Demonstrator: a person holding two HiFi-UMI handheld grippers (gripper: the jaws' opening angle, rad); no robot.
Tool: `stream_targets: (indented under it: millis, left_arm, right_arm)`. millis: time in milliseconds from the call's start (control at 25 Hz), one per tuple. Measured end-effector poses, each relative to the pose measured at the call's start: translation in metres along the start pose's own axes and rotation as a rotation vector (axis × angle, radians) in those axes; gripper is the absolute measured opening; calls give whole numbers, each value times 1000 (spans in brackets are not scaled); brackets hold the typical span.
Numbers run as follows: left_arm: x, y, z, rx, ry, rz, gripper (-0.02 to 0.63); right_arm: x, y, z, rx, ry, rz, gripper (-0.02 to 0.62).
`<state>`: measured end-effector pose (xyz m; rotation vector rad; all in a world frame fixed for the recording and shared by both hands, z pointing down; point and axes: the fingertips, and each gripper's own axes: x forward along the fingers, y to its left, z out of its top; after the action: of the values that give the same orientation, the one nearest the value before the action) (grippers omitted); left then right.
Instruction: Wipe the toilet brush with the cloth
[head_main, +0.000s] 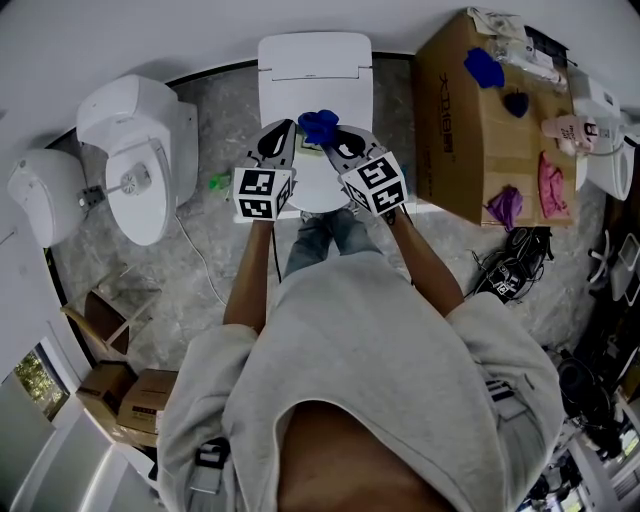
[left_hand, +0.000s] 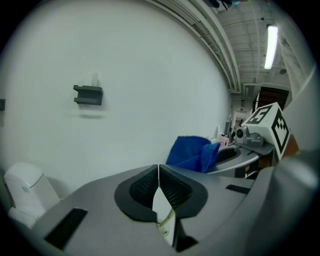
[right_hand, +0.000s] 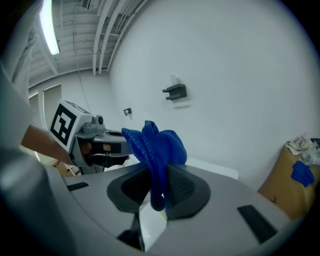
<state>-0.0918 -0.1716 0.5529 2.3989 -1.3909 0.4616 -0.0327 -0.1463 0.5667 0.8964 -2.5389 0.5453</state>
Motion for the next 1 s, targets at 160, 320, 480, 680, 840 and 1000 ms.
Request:
stream_targets:
  millis: [160,320,480,680,840,1000]
  left_arm:
    - [0,3,0,2,2,6,23]
    - [0,4,0,1,4,5,23]
    - [2,3,1,0,4,4,23]
    - [2,4,2,1,3,3,23]
    - [2,4,2,2,1,2,23]
    - [3,6,3,-2,-6,1,23]
  right_arm:
    - [7,-8,-18,7,39,-20,89]
    - [12,-19,-39,22,88,-40,89]
    - [19,-32,-66,71,153,-63,89]
    - [33,-43,-98,107,238,-75,89]
    - [45,-50,-126,136,318,-77,89]
    - [56,-57,-159,182,421,-67,89]
